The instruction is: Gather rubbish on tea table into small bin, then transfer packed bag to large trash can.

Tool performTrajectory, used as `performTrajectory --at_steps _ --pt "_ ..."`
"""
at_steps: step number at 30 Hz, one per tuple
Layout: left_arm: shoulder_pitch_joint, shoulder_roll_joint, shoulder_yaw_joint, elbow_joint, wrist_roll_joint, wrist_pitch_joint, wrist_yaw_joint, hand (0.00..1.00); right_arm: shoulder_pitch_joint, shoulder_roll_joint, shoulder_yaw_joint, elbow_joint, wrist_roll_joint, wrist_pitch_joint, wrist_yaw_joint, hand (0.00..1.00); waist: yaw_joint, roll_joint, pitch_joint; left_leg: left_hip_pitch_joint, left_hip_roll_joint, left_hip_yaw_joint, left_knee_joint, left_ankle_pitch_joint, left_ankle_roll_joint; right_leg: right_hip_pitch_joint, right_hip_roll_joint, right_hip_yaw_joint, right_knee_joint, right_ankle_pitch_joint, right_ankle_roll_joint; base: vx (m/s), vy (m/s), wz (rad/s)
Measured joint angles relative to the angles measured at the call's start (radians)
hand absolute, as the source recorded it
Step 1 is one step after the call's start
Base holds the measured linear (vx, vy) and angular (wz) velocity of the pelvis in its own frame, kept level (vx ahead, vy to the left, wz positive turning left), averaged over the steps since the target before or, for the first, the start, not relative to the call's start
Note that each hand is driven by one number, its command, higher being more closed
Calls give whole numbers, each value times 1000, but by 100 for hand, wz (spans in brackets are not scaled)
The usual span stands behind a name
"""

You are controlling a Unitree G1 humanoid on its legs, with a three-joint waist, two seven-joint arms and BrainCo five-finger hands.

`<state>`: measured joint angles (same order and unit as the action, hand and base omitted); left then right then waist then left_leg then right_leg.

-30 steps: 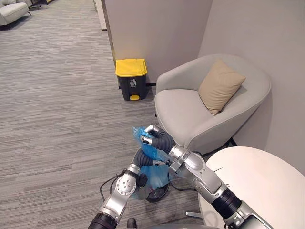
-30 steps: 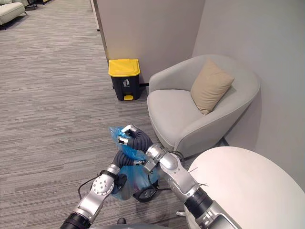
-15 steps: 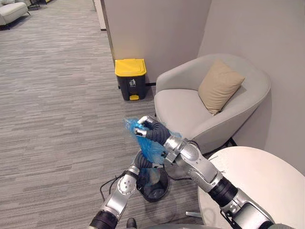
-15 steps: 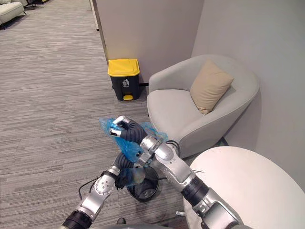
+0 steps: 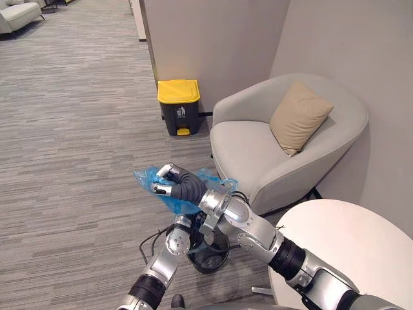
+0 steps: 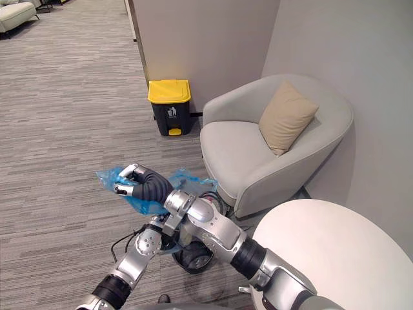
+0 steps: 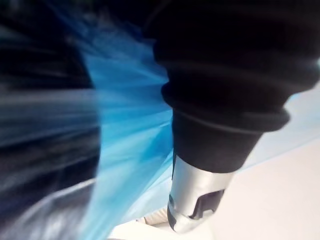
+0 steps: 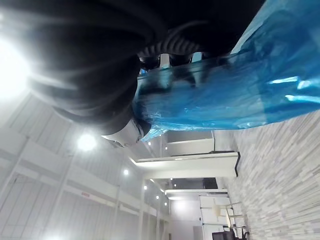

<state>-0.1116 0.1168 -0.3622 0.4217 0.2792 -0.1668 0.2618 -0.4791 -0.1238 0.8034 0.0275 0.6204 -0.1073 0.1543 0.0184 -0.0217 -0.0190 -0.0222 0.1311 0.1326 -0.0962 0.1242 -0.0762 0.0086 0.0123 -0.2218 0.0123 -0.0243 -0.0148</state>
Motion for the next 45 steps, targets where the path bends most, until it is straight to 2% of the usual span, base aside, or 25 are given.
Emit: performTrajectory --at_steps 7,14,16,18,19,26,31,37,45 --pt "-7 -26 3 3 -10 8 42 100 0 1 37 0 38 -1 -13 100 0 1 0 0 6 -3 0 1 -3 1 6 -2 -1 0 0 0 0 0" --pt "-27 -36 9 -1 -56 2 45 100 0 11 37 -2 37 -4 -12 100 -2 1 0 0 6 -3 0 1 -3 1 6 -2 -2 0 0 0 0 0" --pt "-27 -36 10 -1 -68 2 44 100 1 11 37 -2 33 -5 -12 100 -2 1 1 0 6 -3 0 1 -3 1 6 -1 -2 0 0 0 0 0" --pt "-27 -36 11 -2 -76 2 42 100 12 11 36 -8 -26 -13 -9 100 -2 2 1 0 6 -3 0 1 -4 1 6 -1 -2 -1 0 0 0 0" --pt "-27 -36 12 -2 -77 2 42 100 15 11 36 -8 -42 -18 -7 0 -3 2 1 0 6 -3 0 1 -4 1 6 -1 -2 -1 0 0 0 0" --pt "-15 -37 21 -17 -116 2 21 100 103 18 23 -54 -323 -60 0 0 -4 3 1 0 6 -2 -3 1 -4 0 5 0 -2 -1 1 0 0 0" --pt "23 -43 53 -24 -132 2 -1 100 203 11 -66 -56 -550 -94 -17 0 -5 3 1 -1 6 0 -6 1 -4 -1 5 2 -1 -2 1 0 0 0" --pt "102 -41 105 -24 -143 1 -43 100 344 -85 -174 -76 -840 -123 -57 0 -5 5 4 -2 6 3 -6 0 -4 -5 5 5 1 -2 2 0 0 -1" --pt "167 -31 184 -18 -168 2 -67 100 447 -129 -271 -92 -956 -133 -77 0 -5 6 9 -2 6 4 -6 0 -4 -6 4 6 2 -7 8 0 0 0"
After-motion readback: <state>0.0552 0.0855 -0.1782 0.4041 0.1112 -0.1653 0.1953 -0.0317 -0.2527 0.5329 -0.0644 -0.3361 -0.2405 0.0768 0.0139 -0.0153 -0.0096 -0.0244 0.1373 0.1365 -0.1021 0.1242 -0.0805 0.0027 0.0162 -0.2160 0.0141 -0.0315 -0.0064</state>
